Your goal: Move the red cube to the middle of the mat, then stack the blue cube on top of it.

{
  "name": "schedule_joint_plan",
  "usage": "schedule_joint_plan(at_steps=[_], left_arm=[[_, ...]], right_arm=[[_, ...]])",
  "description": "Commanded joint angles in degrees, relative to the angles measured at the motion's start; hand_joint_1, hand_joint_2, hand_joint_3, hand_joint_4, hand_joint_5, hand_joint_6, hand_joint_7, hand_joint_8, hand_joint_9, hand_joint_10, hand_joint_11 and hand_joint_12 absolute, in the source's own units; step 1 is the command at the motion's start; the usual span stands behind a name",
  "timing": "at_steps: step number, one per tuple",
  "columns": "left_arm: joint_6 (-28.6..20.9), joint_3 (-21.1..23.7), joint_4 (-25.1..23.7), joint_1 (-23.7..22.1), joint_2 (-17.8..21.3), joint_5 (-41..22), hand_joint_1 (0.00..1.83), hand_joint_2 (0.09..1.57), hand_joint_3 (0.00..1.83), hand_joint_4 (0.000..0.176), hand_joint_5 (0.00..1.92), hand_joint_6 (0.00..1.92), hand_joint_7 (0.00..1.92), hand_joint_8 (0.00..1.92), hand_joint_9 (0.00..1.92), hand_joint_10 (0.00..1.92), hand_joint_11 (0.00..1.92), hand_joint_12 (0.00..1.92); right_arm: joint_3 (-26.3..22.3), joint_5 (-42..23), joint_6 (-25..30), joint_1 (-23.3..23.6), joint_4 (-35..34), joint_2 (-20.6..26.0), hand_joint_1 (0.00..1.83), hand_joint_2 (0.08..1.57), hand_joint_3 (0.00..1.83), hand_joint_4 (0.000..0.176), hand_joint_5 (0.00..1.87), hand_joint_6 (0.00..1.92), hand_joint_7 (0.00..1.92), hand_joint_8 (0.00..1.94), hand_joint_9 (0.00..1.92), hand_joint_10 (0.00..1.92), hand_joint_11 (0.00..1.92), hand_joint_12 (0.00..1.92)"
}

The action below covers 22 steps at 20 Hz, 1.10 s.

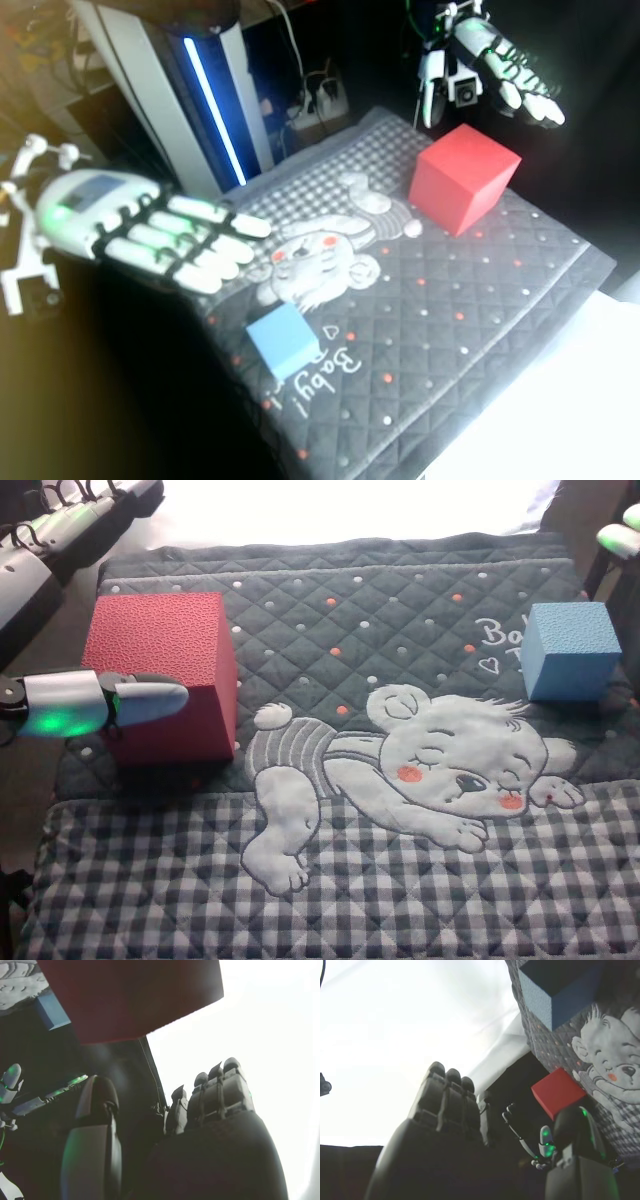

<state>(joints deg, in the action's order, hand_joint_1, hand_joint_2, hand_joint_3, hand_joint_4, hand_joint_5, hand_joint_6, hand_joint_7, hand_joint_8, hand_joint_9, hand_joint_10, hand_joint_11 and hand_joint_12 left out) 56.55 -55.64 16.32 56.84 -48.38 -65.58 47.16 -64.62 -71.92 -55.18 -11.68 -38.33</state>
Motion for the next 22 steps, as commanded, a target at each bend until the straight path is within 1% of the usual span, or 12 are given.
schedule_joint_plan(at_steps=[1, 6, 12, 13, 14, 15, 16, 17, 18, 20, 21, 22], left_arm=[[0.3, -0.2, -0.3, -0.7, -0.2, -5.9, 0.76, 0.90, 0.02, 0.176, 0.00, 0.00, 0.00, 0.00, 0.00, 0.00, 0.00, 0.00], [1.3, -1.4, 0.2, -1.9, -1.3, -0.6, 0.77, 0.87, 0.00, 0.163, 0.00, 0.00, 0.00, 0.00, 0.00, 0.00, 0.00, 0.00], [4.5, -7.3, 3.3, -6.9, -7.0, 14.2, 0.97, 0.86, 0.00, 0.176, 0.00, 0.00, 0.00, 0.00, 0.00, 0.00, 0.00, 0.00], [4.5, -7.6, 3.2, -7.1, -7.6, 15.6, 1.05, 0.95, 0.01, 0.101, 0.12, 0.02, 0.00, 0.00, 0.00, 0.00, 0.00, 0.18], [4.5, -7.8, 3.2, -7.1, -7.7, 15.9, 1.05, 0.95, 0.01, 0.101, 0.12, 0.02, 0.00, 0.00, 0.00, 0.00, 0.00, 0.18], [4.5, -8.1, 3.5, -7.1, -8.0, 16.5, 1.13, 1.01, 0.01, 0.074, 0.27, 0.05, 0.18, 0.08, 0.00, 0.59, 0.00, 1.01], [4.4, -8.3, 3.6, -7.1, -8.1, 16.9, 1.21, 1.05, 0.00, 0.058, 0.38, 0.21, 0.24, 0.31, 0.00, 0.95, 0.00, 1.37], [4.1, -8.2, 3.6, -7.1, -8.0, 16.1, 1.32, 1.08, 0.00, 0.061, 0.23, 1.27, 0.08, 1.28, 0.00, 1.52, 0.00, 1.81], [3.9, -8.0, 3.1, -7.0, -7.8, 15.5, 1.40, 1.08, 0.00, 0.072, 0.19, 1.74, 0.05, 1.68, 0.00, 1.84, 0.05, 1.90], [3.8, -7.2, 2.0, -7.1, -7.1, 14.1, 1.43, 1.09, 0.01, 0.110, 0.26, 1.91, 0.06, 1.91, 0.02, 1.92, 0.19, 1.92], [3.4, -6.8, 1.3, -7.1, -6.7, 12.9, 1.42, 1.12, 0.01, 0.078, 0.25, 1.92, 0.03, 1.92, 0.00, 1.92, 0.10, 1.92], [2.2, -6.4, 0.1, -7.1, -6.4, 10.9, 1.40, 1.15, 0.02, 0.117, 0.23, 1.92, 0.01, 1.92, 0.00, 1.92, 0.07, 1.92]], right_arm=[[0.1, -7.1, 0.0, 0.4, -0.4, 0.1, 0.79, 1.17, 0.01, 0.000, 0.00, 0.00, 0.00, 0.00, 0.00, 0.00, 0.00, 0.00], [0.2, -6.7, 0.0, 0.4, -0.4, -0.3, 0.76, 1.17, 0.00, 0.027, 0.00, 0.00, 0.00, 0.00, 0.00, 0.00, 0.00, 0.00], [0.4, -6.4, 0.0, 0.3, -0.5, -0.8, 0.74, 1.18, 0.00, 0.000, 0.00, 0.00, 0.00, 0.00, 0.00, 0.00, 0.01, 0.01], [0.4, -6.4, 0.0, 0.2, -0.5, -0.8, 0.77, 1.18, 0.00, 0.000, 0.00, 0.00, 0.00, 0.00, 0.00, 0.00, 0.01, 0.01], [0.4, -6.4, 0.0, 0.2, -0.5, -0.8, 0.77, 1.18, 0.00, 0.000, 0.00, 0.00, 0.00, 0.00, 0.00, 0.00, 0.01, 0.01], [0.4, -6.4, 0.0, 0.2, -0.5, -0.8, 0.78, 1.18, 0.00, 0.000, 0.00, 0.00, 0.00, 0.00, 0.00, 0.00, 0.00, 0.00], [0.4, -6.4, 0.0, 0.1, -0.6, -0.8, 0.77, 1.18, 0.00, 0.000, 0.00, 0.00, 0.00, 0.00, 0.00, 0.00, 0.01, 0.00], [0.4, -6.4, 0.0, -0.1, -0.7, -0.8, 0.73, 1.18, 0.00, 0.000, 0.00, 0.00, 0.00, 0.00, 0.00, 0.00, 0.03, 0.02], [0.4, -6.4, 0.0, -0.2, -0.8, -0.8, 0.72, 1.19, 0.00, 0.000, 0.00, 0.00, 0.00, 0.00, 0.00, 0.00, 0.02, 0.01], [0.4, -6.4, 0.0, -0.3, -0.9, -0.9, 0.69, 1.20, 0.01, 0.000, 0.00, 0.00, 0.00, 0.00, 0.00, 0.00, 0.03, 0.03], [0.4, -6.4, 0.0, -0.3, -0.9, -0.9, 0.68, 1.21, 0.00, 0.001, 0.00, 0.00, 0.00, 0.00, 0.00, 0.00, 0.01, 0.15], [0.4, -6.4, 0.0, -0.3, -0.9, -0.9, 0.69, 1.21, 0.00, 0.000, 0.00, 0.00, 0.00, 0.00, 0.00, 0.00, 0.00, 0.29]])
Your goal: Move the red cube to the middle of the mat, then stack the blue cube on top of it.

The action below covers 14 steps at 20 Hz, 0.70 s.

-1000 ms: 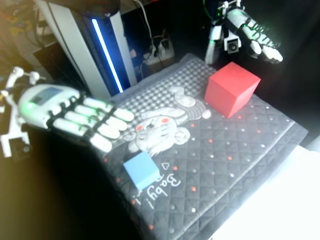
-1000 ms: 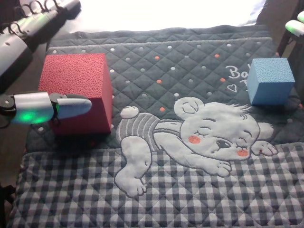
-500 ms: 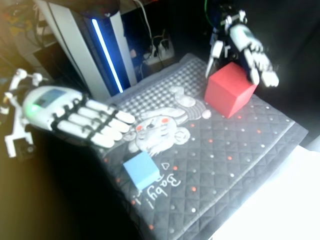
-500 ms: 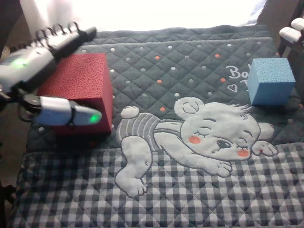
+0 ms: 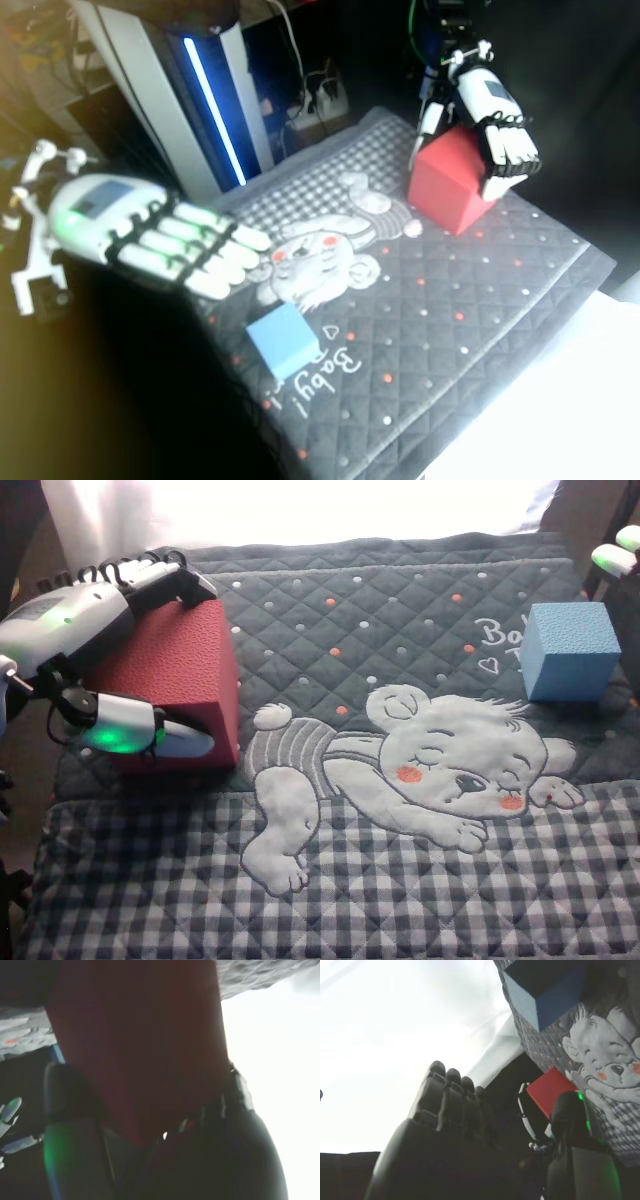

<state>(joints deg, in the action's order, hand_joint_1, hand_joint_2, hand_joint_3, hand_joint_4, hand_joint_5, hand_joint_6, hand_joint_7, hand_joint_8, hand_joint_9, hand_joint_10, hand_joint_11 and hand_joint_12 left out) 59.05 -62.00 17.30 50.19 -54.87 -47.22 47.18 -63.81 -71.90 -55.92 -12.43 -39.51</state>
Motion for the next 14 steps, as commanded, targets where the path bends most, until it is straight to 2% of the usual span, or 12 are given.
schedule_joint_plan(at_steps=[1, 2, 3, 4, 5, 6, 7, 8, 9, 12, 13, 14], left_arm=[[-1.7, 0.2, -2.3, -0.5, 0.2, -9.4, 1.40, 1.16, 0.02, 0.135, 0.16, 1.92, 0.00, 1.89, 0.00, 1.90, 0.06, 1.92], [-3.1, 0.4, -4.0, -0.9, 0.2, -11.4, 1.41, 1.15, 0.01, 0.128, 0.13, 1.92, 0.00, 1.90, 0.00, 1.92, 0.13, 1.92], [-4.4, 1.0, -6.9, -2.1, 0.0, -13.8, 1.33, 1.13, 0.00, 0.059, 0.11, 1.88, 0.05, 1.83, 0.09, 1.92, 0.26, 1.92], [-4.4, 1.4, -8.1, -3.0, -0.2, -14.2, 1.33, 1.13, 0.00, 0.059, 0.11, 1.88, 0.05, 1.83, 0.09, 1.92, 0.26, 1.92], [-4.7, 1.4, -9.8, -4.2, -1.1, -14.3, 1.16, 1.16, 0.01, 0.102, 0.15, 1.88, 0.07, 1.83, 0.07, 1.92, 0.21, 1.92], [-5.7, 0.9, -11.0, -5.1, -2.1, -14.1, 0.95, 1.31, 0.03, 0.006, 0.46, 1.73, 0.11, 1.83, 0.09, 1.92, 0.21, 1.92], [-7.2, 0.2, -12.0, -6.2, -3.3, -13.6, 1.17, 1.20, 0.00, 0.054, 0.30, 1.69, 0.18, 1.66, 0.10, 1.81, 0.13, 1.92], [-8.5, -0.7, -13.1, -7.3, -4.6, -12.7, 1.26, 1.16, 0.00, 0.051, 0.27, 1.66, 0.23, 1.56, 0.13, 1.77, 0.14, 1.92], [-9.1, -1.5, -14.2, -8.6, -6.0, -11.0, 1.35, 1.11, 0.00, 0.008, 0.25, 1.68, 0.21, 1.62, 0.14, 1.85, 0.16, 1.92], [-10.0, -4.4, -16.9, -11.9, -10.8, -3.2, 1.39, 1.13, 0.00, 0.002, 0.25, 1.62, 0.19, 1.66, 0.14, 1.82, 0.08, 1.92], [-11.5, -5.5, -17.9, -12.1, -12.1, -1.6, 1.12, 1.27, 0.01, 0.000, 0.54, 1.54, 0.27, 1.38, 0.17, 1.62, 0.06, 1.89], [-12.4, -6.0, -18.8, -12.2, -12.9, -0.6, 0.83, 1.20, 0.00, 0.000, 0.27, 0.70, 0.27, 0.59, 0.10, 1.06, 0.00, 1.65]], right_arm=[[0.4, -7.2, 0.0, 0.5, -0.1, 0.3, 0.68, 1.21, 0.00, 0.013, 0.00, 0.00, 0.00, 0.00, 0.00, 0.00, 0.00, 0.42], [0.4, -7.2, 0.0, 0.5, -0.2, 0.3, 0.67, 1.21, 0.00, 0.031, 0.00, 0.00, 0.00, 0.00, 0.00, 0.00, 0.00, 0.45], [0.4, -7.2, 0.0, 0.5, -0.2, 0.1, 0.65, 1.21, 0.00, 0.030, 0.00, 0.00, 0.00, 0.00, 0.00, 0.00, 0.00, 0.53], [0.4, -7.3, 0.0, 0.5, -0.2, 0.1, 0.65, 1.21, 0.00, 0.030, 0.00, 0.00, 0.00, 0.00, 0.00, 0.00, 0.00, 0.53], [0.4, -7.4, 0.0, 0.5, -0.3, 0.0, 0.64, 1.22, 0.00, 0.030, 0.00, 0.00, 0.00, 0.00, 0.00, 0.00, 0.00, 0.67], [0.4, -7.4, 0.0, 0.5, -0.3, 0.0, 0.64, 1.22, 0.00, 0.029, 0.00, 0.00, 0.00, 0.00, 0.00, 0.00, 0.00, 0.76], [0.4, -7.4, 0.0, 0.5, -0.4, 0.0, 0.62, 1.23, 0.00, 0.031, 0.00, 0.00, 0.00, 0.00, 0.00, 0.00, 0.00, 0.79], [0.4, -7.5, 0.0, 0.5, -0.4, 0.0, 0.62, 1.23, 0.00, 0.032, 0.00, 0.00, 0.00, 0.00, 0.00, 0.00, 0.00, 0.79], [0.4, -7.7, 0.0, 0.5, -0.5, 0.0, 0.59, 1.23, 0.00, 0.035, 0.00, 0.00, 0.00, 0.00, 0.00, 0.00, 0.00, 0.80], [0.4, -8.3, 0.2, 0.5, -0.5, 0.0, 0.55, 1.28, 0.00, 0.000, 0.00, 0.00, 0.00, 0.00, 0.02, 0.01, 0.00, 1.06], [0.4, -8.5, 0.3, 0.5, -0.5, 0.0, 0.55, 1.32, 0.00, 0.000, 0.00, 0.00, 0.00, 0.00, 0.06, 0.03, 0.00, 1.14], [0.4, -8.5, 0.4, 0.5, -0.5, 0.0, 0.48, 1.36, 0.00, 0.000, 0.00, 0.00, 0.00, 0.00, 0.06, 0.03, 0.00, 1.04]])
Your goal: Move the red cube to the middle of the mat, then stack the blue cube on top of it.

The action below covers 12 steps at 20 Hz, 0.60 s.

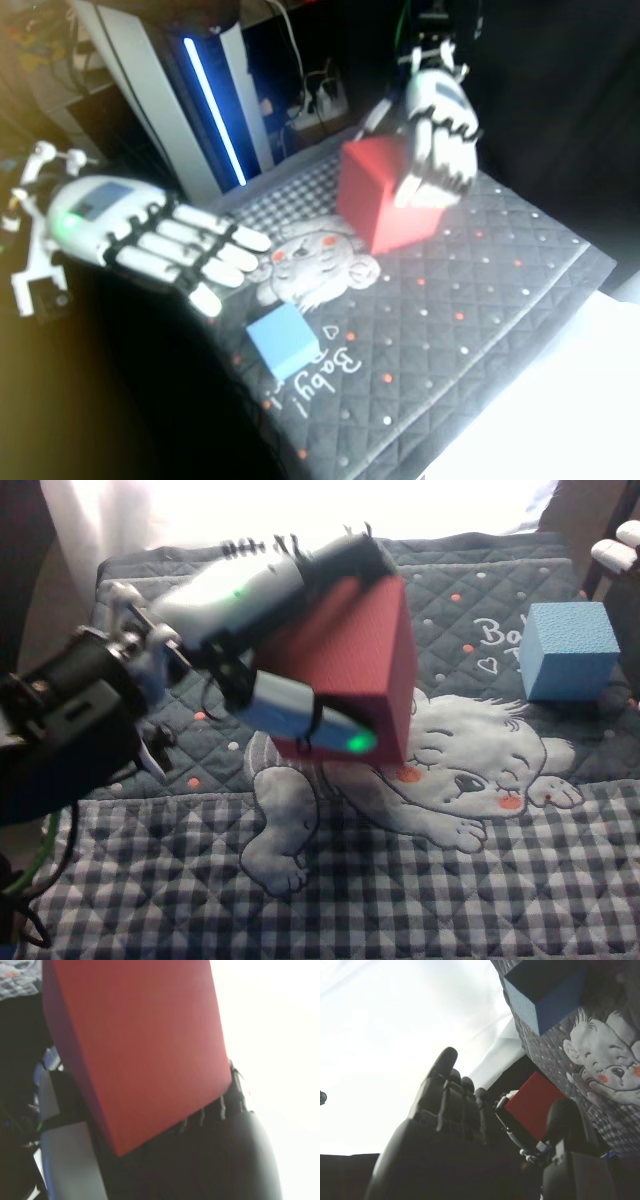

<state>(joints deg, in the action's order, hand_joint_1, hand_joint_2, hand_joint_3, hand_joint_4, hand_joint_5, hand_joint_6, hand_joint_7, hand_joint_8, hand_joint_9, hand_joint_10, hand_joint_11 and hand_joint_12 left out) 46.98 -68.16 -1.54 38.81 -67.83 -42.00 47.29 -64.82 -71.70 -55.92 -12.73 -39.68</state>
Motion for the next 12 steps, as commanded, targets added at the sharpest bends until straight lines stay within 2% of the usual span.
schedule_joint_plan(at_steps=[1, 2, 3, 4, 5, 6, 7, 9, 10, 11, 12], left_arm=[[-0.7, -0.1, -0.7, -0.9, -0.5, -4.6, 0.83, 1.20, 0.00, 0.000, 0.27, 0.70, 0.27, 0.59, 0.10, 1.06, 0.00, 1.65], [-0.7, -0.1, -1.6, -1.0, -0.8, -3.5, 0.64, 1.19, 0.00, 0.000, 0.19, 0.40, 0.16, 0.23, 0.02, 0.60, 0.00, 1.45], [-1.4, -0.1, -2.6, -1.0, -0.9, -2.8, 0.48, 1.13, 0.00, 0.058, 0.04, 0.15, 0.03, 0.05, 0.00, 0.12, 0.00, 0.86], [-1.5, -0.1, -3.1, -1.0, -0.9, -2.5, 0.41, 1.08, 0.00, 0.097, 0.01, 0.03, 0.01, 0.01, 0.00, 0.02, 0.00, 0.17], [-1.8, 0.0, -3.3, -1.0, -0.8, -2.5, 0.37, 1.01, 0.00, 0.114, 0.00, 0.01, 0.00, 0.00, 0.00, 0.00, 0.00, 0.03], [-2.1, 0.1, -3.4, -0.7, -0.7, -3.2, 0.39, 0.98, 0.00, 0.123, 0.00, 0.00, 0.00, 0.00, 0.00, 0.00, 0.00, 0.01], [-2.7, 0.3, -3.2, -0.2, -0.2, -5.0, 0.47, 0.96, 0.00, 0.133, 0.00, 0.00, 0.00, 0.00, 0.00, 0.00, 0.00, 0.00], [-3.1, 1.8, -2.6, 1.4, 2.1, -9.8, 0.48, 0.97, 0.00, 0.171, 0.00, 0.00, 0.00, 0.00, 0.00, 0.00, 0.00, 0.00], [-2.7, 2.8, -2.5, 2.2, 3.7, -12.0, 0.48, 0.97, 0.00, 0.171, 0.00, 0.00, 0.00, 0.00, 0.00, 0.00, 0.00, 0.00], [-1.0, 4.2, -1.4, 3.1, 5.6, -14.5, 0.47, 0.99, 0.00, 0.176, 0.00, 0.00, 0.00, 0.00, 0.00, 0.00, 0.00, 0.00], [0.3, 5.3, -0.1, 3.9, 6.8, -16.5, 0.48, 1.00, 0.00, 0.137, 0.00, 0.00, 0.00, 0.00, 0.00, 0.00, 0.00, 0.00]], right_arm=[[0.3, -7.5, 0.3, 0.5, -0.2, 0.2, 0.48, 1.36, 0.00, 0.000, 0.00, 0.00, 0.00, 0.00, 0.06, 0.03, 0.00, 1.04], [0.3, -7.5, 0.4, 0.5, -0.2, 0.2, 0.45, 1.37, 0.00, 0.000, 0.00, 0.00, 0.00, 0.00, 0.04, 0.03, 0.00, 0.85], [0.3, -7.5, 0.7, 0.5, -0.2, 0.2, 0.40, 1.37, 0.00, 0.000, 0.00, 0.00, 0.00, 0.00, 0.04, 0.03, 0.00, 0.81], [0.3, -7.5, 0.8, 0.5, -0.2, 0.2, 0.39, 1.37, 0.00, 0.000, 0.00, 0.00, 0.00, 0.00, 0.02, 0.02, 0.00, 0.80], [0.3, -7.5, 1.2, 0.4, -0.2, 0.2, 0.33, 1.36, 0.00, 0.000, 0.00, 0.00, 0.00, 0.00, 0.00, 0.00, 0.00, 0.70], [0.3, -7.6, 1.7, 0.3, -0.2, 0.2, 0.33, 1.35, 0.00, 0.000, 0.00, 0.00, 0.00, 0.00, 0.00, 0.00, 0.00, 0.61], [0.3, -7.6, 1.9, 0.2, -0.2, 0.2, 0.37, 1.30, 0.00, 0.000, 0.00, 0.00, 0.00, 0.00, 0.00, 0.00, 0.00, 0.32], [0.6, -7.6, 2.6, 0.2, -0.2, 0.2, 0.41, 1.27, 0.00, 0.000, 0.00, 0.00, 0.00, 0.00, 0.00, 0.00, 0.00, 0.19], [0.9, -7.6, 3.5, 0.2, -0.2, 0.2, 0.41, 1.27, 0.00, 0.000, 0.00, 0.00, 0.00, 0.00, 0.00, 0.00, 0.00, 0.19], [1.5, -7.6, 4.9, 0.2, -0.2, 0.1, 0.44, 1.27, 0.00, 0.000, 0.00, 0.00, 0.00, 0.00, 0.00, 0.00, 0.00, 0.01], [2.0, -7.5, 5.8, 0.2, -0.2, -0.1, 0.53, 1.26, 0.00, 0.000, 0.00, 0.00, 0.00, 0.00, 0.00, 0.00, 0.00, 0.00]])
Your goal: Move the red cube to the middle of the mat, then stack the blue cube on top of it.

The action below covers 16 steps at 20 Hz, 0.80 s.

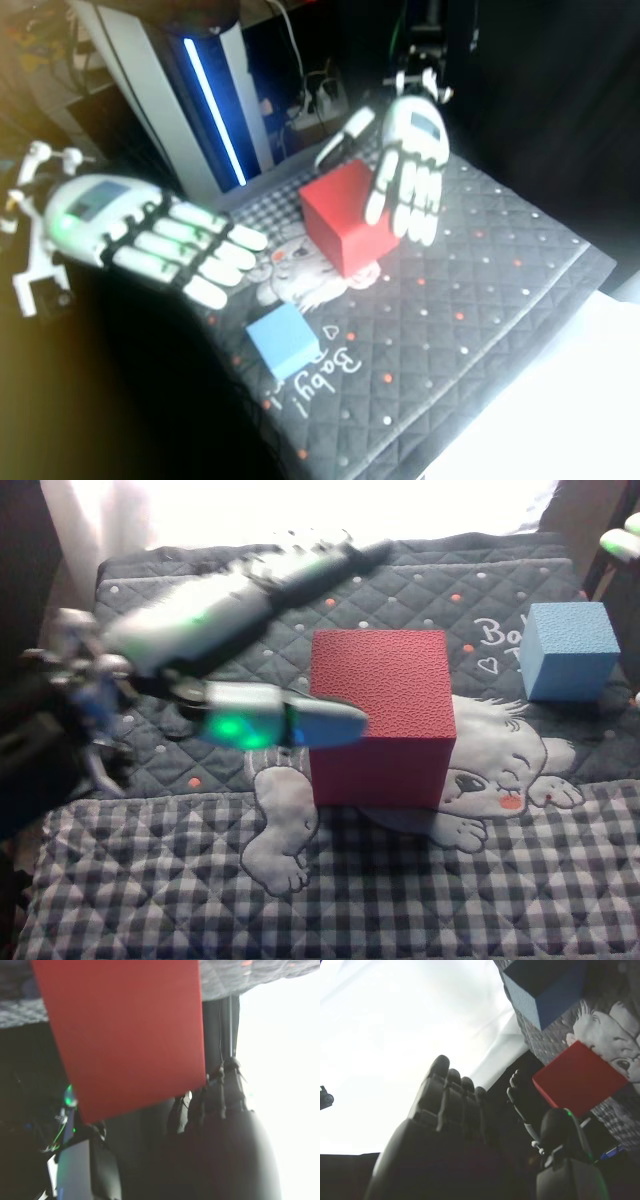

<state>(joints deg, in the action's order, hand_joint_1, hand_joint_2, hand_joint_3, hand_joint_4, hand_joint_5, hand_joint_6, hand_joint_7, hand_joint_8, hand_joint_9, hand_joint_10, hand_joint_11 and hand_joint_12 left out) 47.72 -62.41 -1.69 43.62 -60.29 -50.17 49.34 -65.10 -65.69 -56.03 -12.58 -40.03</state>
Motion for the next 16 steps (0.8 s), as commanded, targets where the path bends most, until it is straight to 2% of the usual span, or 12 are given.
schedule_joint_plan(at_steps=[1, 2, 4, 5, 6, 7, 8, 10, 11, 14, 15, 16], left_arm=[[0.5, 0.5, 1.8, 0.3, 0.8, -11.1, 0.51, 1.01, 0.00, 0.129, 0.00, 0.00, 0.00, 0.00, 0.00, 0.00, 0.00, 0.00], [0.7, 1.2, 4.1, 2.3, 2.3, -14.7, 0.42, 1.03, 0.00, 0.113, 0.00, 0.00, 0.00, 0.00, 0.00, 0.00, 0.00, 0.00], [0.7, 1.8, 7.0, 5.1, 3.9, -18.4, 0.33, 1.05, 0.01, 0.116, 0.00, 0.00, 0.00, 0.00, 0.00, 0.00, 0.00, 0.00], [1.1, 2.4, 8.2, 6.3, 4.7, -20.1, 0.18, 1.08, 0.02, 0.100, 0.00, 0.00, 0.00, 0.00, 0.00, 0.00, 0.02, 0.01], [2.1, 3.3, 9.9, 7.9, 5.7, -22.3, 0.07, 1.07, 0.01, 0.102, 0.00, 0.00, 0.00, 0.00, 0.00, 0.00, 0.01, 0.00], [2.6, 3.9, 11.0, 9.1, 6.4, -23.8, 0.07, 1.07, 0.01, 0.102, 0.00, 0.00, 0.00, 0.00, 0.00, 0.00, 0.01, 0.00], [2.8, 4.7, 13.0, 11.2, 7.2, -27.4, 0.15, 1.10, 0.02, 0.091, 0.00, 0.00, 0.00, 0.00, 0.00, 0.00, 0.01, 0.01], [3.0, 5.1, 14.2, 12.4, 7.5, -29.1, 0.21, 1.10, 0.01, 0.094, 0.00, 0.00, 0.00, 0.00, 0.00, 0.00, 0.01, 0.01], [3.1, 5.2, 14.8, 12.9, 7.6, -30.0, 0.23, 1.10, 0.01, 0.084, 0.00, 0.00, 0.00, 0.00, 0.00, 0.00, 0.00, 0.00], [3.1, 5.4, 15.6, 13.7, 7.6, -31.3, 0.23, 1.10, 0.01, 0.106, 0.00, 0.00, 0.00, 0.00, 0.00, 0.00, 0.00, 0.00], [3.1, 5.4, 15.7, 14.0, 7.7, -31.4, 0.24, 1.11, 0.01, 0.110, 0.00, 0.00, 0.00, 0.00, 0.00, 0.00, 0.00, 0.00], [3.1, 5.5, 15.7, 14.1, 7.7, -31.3, 0.24, 1.11, 0.01, 0.120, 0.00, 0.00, 0.00, 0.00, 0.00, 0.00, 0.00, 0.00]], right_arm=[[0.8, -6.9, 1.3, 0.3, -0.4, -0.3, 0.59, 1.25, 0.00, 0.000, 0.00, 0.00, 0.00, 0.00, 0.00, 0.00, 0.02, 0.01], [2.6, -5.7, 4.1, 0.6, -0.7, -1.3, 0.66, 1.22, 0.03, 0.000, 0.00, 0.00, 0.00, 0.00, 0.02, 0.01, 0.00, 0.26], [4.7, -3.3, 6.5, 1.3, -1.8, -2.7, 0.72, 1.19, 0.02, 0.000, 0.00, 0.00, 0.00, 0.00, 0.02, 0.01, 0.00, 0.31], [5.5, -1.1, 6.5, 2.8, -2.1, -3.5, 0.80, 1.17, 0.01, 0.000, 0.00, 0.00, 0.00, 0.00, 0.02, 0.01, 0.00, 0.32], [6.8, 1.8, 6.5, 4.4, -2.1, -4.6, 0.96, 1.16, 0.00, 0.000, 0.00, 0.00, 0.00, 0.00, 0.00, 0.00, 0.00, 0.43], [7.8, 3.5, 6.5, 5.7, -2.2, -5.6, 0.96, 1.16, 0.00, 0.000, 0.00, 0.00, 0.00, 0.00, 0.00, 0.00, 0.00, 0.43], [10.5, 8.8, 6.5, 9.4, -2.3, -8.6, 0.96, 1.13, 0.00, 0.000, 0.00, 0.00, 0.00, 0.00, 0.06, 0.02, 0.00, 0.63], [12.4, 11.6, 6.5, 11.0, -2.5, -10.6, 0.92, 1.12, 0.00, 0.000, 0.00, 0.00, 0.00, 0.00, 0.06, 0.03, 0.00, 0.65], [13.8, 13.6, 6.5, 12.1, -2.8, -12.0, 0.91, 1.12, 0.00, 0.000, 0.00, 0.00, 0.00, 0.00, 0.06, 0.03, 0.00, 0.65], [17.7, 19.4, 6.5, 14.3, -4.4, -15.6, 0.94, 1.11, 0.00, 0.000, 0.00, 0.00, 0.00, 0.00, 0.05, 0.01, 0.00, 0.36], [19.5, 22.0, 6.5, 15.1, -5.1, -17.2, 0.94, 1.11, 0.00, 0.000, 0.00, 0.00, 0.00, 0.00, 0.07, 0.02, 0.00, 0.39], [20.1, 23.0, 6.5, 15.5, -5.3, -17.7, 0.96, 1.14, 0.00, 0.000, 0.08, 0.02, 0.12, 0.02, 0.15, 0.05, 0.00, 0.73]])
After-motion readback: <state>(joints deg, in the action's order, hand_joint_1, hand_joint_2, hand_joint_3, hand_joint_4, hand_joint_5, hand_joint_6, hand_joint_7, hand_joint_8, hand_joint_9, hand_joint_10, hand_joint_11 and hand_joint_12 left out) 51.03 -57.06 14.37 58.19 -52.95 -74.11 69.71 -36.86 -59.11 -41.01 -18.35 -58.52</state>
